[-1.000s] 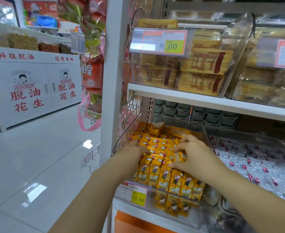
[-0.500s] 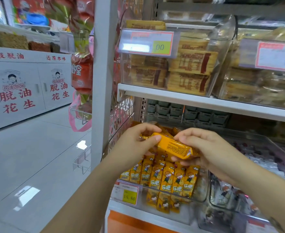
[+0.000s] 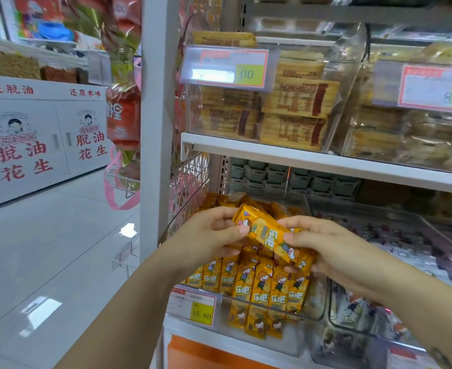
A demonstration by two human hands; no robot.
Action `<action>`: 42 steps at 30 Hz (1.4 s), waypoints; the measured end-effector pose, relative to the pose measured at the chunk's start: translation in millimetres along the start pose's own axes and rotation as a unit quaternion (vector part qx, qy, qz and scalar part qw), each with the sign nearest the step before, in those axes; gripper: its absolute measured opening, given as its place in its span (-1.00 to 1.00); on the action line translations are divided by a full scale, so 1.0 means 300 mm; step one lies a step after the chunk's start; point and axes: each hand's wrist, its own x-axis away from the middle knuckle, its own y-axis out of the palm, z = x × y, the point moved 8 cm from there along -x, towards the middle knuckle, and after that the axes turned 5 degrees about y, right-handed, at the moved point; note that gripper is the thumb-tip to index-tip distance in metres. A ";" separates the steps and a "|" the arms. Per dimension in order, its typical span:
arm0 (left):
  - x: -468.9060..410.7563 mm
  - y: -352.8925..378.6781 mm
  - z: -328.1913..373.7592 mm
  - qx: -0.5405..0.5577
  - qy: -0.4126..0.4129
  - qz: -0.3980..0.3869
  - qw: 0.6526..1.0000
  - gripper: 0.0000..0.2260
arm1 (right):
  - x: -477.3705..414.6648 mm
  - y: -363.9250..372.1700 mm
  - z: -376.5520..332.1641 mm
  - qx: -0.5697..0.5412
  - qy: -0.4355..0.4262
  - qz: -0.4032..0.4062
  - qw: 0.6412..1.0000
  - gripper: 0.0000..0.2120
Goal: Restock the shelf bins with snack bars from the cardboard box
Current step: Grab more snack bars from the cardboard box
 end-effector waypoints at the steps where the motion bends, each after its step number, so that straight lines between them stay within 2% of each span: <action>1: -0.002 0.002 0.004 0.012 0.002 0.003 1.000 -0.80 | 0.000 0.003 -0.005 0.027 -0.007 -0.003 1.000 -0.82; 3: -0.009 0.002 0.009 0.025 0.005 0.012 1.000 -0.81 | 0.005 -0.003 -0.019 0.069 -0.027 0.003 0.997 -0.82; 5: -0.011 0.005 0.004 -0.003 -0.005 0.010 1.000 -0.86 | 0.017 -0.043 -0.042 0.086 -0.063 0.056 0.993 -0.83; 8: -0.008 0.028 -0.023 -0.215 -0.015 -0.047 0.975 -0.93 | 0.050 -0.132 -0.100 0.171 -0.133 0.175 0.960 -0.75; 9: -0.008 0.043 -0.037 -0.267 -0.019 -0.066 0.961 -0.93 | 0.057 -0.138 -0.110 0.211 -0.143 0.185 0.949 -0.71; 11: -0.012 0.059 -0.064 -0.299 -0.034 -0.077 0.951 -0.90 | 0.054 -0.119 -0.101 0.311 -0.126 0.162 0.928 -0.65; 13: -0.018 0.059 -0.081 -0.300 -0.047 -0.071 0.950 -0.88 | 0.040 -0.087 -0.061 0.426 -0.086 0.128 0.892 -0.61; 17: -0.023 0.059 -0.109 -0.275 -0.065 -0.072 0.957 -0.89 | 0.013 -0.033 -0.001 0.605 -0.036 0.123 0.786 -0.59; 18: -0.023 0.061 -0.109 -0.276 -0.062 -0.074 0.956 -0.90 | 0.006 -0.019 0.004 0.640 -0.034 0.124 0.758 -0.59; 20: -0.022 0.061 -0.110 -0.277 -0.055 -0.074 0.957 -0.90 | -0.009 0.006 0.018 0.676 -0.034 0.114 0.727 -0.60; 22: -0.022 0.055 -0.106 -0.269 -0.045 -0.071 0.959 -0.89 | -0.017 0.012 0.028 0.677 -0.026 0.098 0.729 -0.60; 24: -0.023 0.043 -0.099 -0.259 -0.031 -0.059 0.964 -0.89 | -0.019 -0.001 0.017 0.641 -0.024 0.102 0.760 -0.59; 26: -0.028 0.028 -0.090 -0.246 -0.016 -0.037 0.968 -0.90 | -0.019 -0.017 -0.043 0.601 -0.069 0.155 0.781 -0.61; 28: -0.034 0.014 -0.080 -0.249 0.006 -0.014 0.969 -0.89 | -0.035 -0.023 -0.099 0.592 -0.116 0.214 0.768 -0.62; 30: -0.039 -0.002 -0.068 -0.248 0.027 0.017 0.968 -0.88 | -0.090 -0.011 -0.117 0.590 -0.133 0.237 0.760 -0.57; 34: -0.042 -0.031 -0.047 -0.242 0.058 0.078 0.966 -0.88 | -0.231 0.024 -0.081 0.628 -0.111 0.235 0.734 -0.49; 36: -0.038 -0.051 -0.034 -0.241 0.068 0.104 0.963 -0.88 | -0.262 0.016 -0.082 0.630 -0.105 0.257 0.725 -0.54; 37: -0.036 -0.062 -0.029 -0.241 0.068 0.115 0.961 -0.88 | -0.254 0.006 -0.095 0.611 -0.110 0.276 0.734 -0.58; 40: -0.033 -0.088 -0.028 -0.226 0.058 0.142 0.962 -0.83 | -0.167 -0.011 -0.134 0.529 -0.182 0.320 0.764 -0.64; 42: -0.027 -0.099 -0.022 -0.155 0.053 0.163 0.973 -0.75 | -0.077 0.000 -0.153 0.478 -0.275 0.319 0.771 -0.63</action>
